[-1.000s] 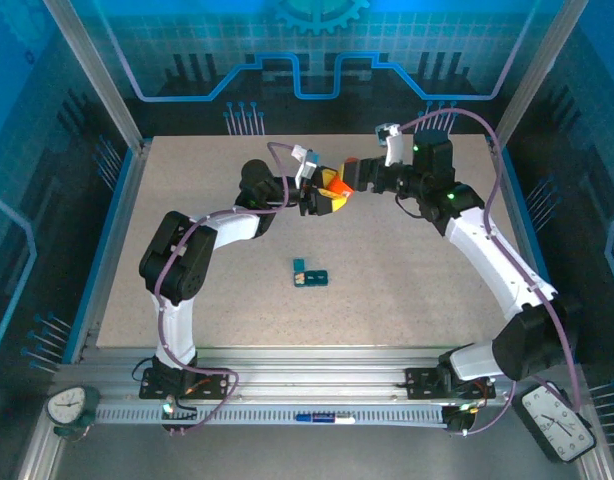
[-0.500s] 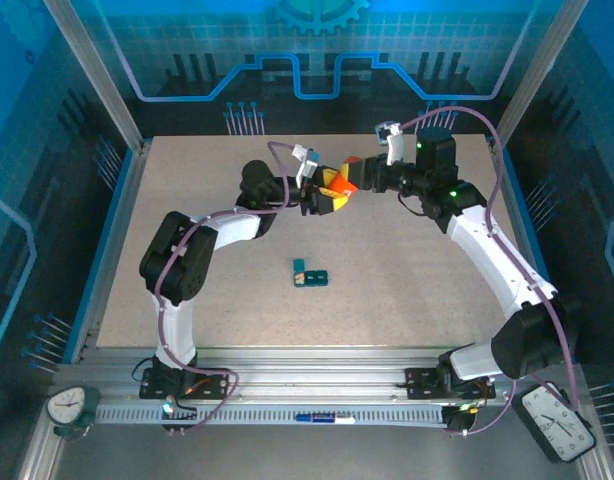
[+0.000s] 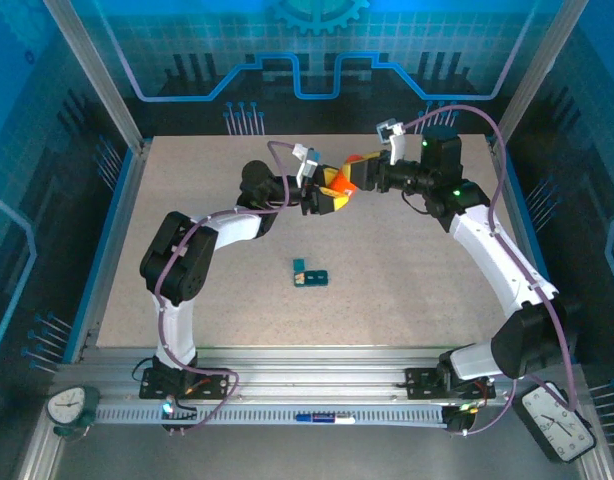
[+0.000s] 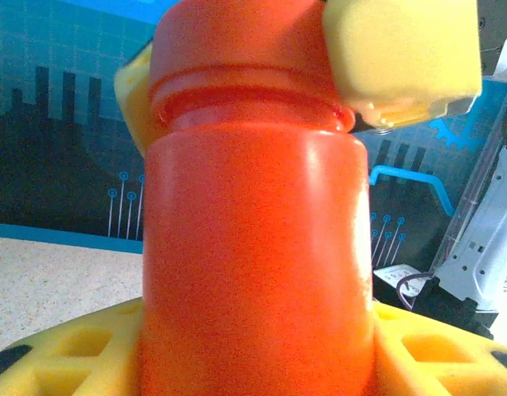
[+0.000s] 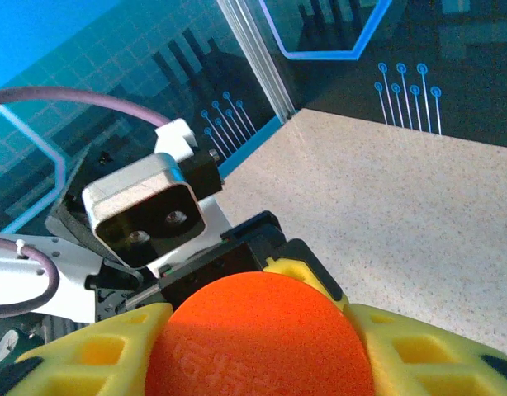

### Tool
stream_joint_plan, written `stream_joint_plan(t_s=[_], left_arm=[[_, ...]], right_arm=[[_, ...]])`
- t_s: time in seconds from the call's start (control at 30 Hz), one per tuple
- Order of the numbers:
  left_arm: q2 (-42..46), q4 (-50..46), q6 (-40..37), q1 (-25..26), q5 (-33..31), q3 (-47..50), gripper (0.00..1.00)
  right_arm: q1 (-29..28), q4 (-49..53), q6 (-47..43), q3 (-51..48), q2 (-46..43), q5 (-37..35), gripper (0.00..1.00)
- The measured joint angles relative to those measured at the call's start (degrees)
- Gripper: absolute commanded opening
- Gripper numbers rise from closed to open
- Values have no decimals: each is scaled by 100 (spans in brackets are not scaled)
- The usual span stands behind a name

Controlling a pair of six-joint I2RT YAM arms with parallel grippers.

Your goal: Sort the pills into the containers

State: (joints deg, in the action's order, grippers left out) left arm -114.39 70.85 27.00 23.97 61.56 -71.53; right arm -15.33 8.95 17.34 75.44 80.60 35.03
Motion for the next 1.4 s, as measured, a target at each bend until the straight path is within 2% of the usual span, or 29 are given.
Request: stream_joint_plan(t_s=[0.17, 0.33, 0.67, 1.1, 1.3, 1.4], left_arm=[[0, 0, 4, -11, 26, 0, 0], [0, -2, 4, -11, 39, 0, 0], [0, 0, 2, -11, 42, 0, 0], [0, 0, 2, -11, 42, 0, 0], [0, 0, 2, -11, 42, 0, 0], [0, 0, 2, -11, 42, 0, 0]], right_arm=[[68, -96, 221, 0, -44, -114, 87], [146, -87, 409, 9, -153, -291, 92], [179, 205, 468, 420, -118, -350, 89], [118, 527, 382, 452, 81, -326, 86], [4, 544, 330, 450, 92, -306, 78], [-15, 549, 297, 448, 103, -306, 71]])
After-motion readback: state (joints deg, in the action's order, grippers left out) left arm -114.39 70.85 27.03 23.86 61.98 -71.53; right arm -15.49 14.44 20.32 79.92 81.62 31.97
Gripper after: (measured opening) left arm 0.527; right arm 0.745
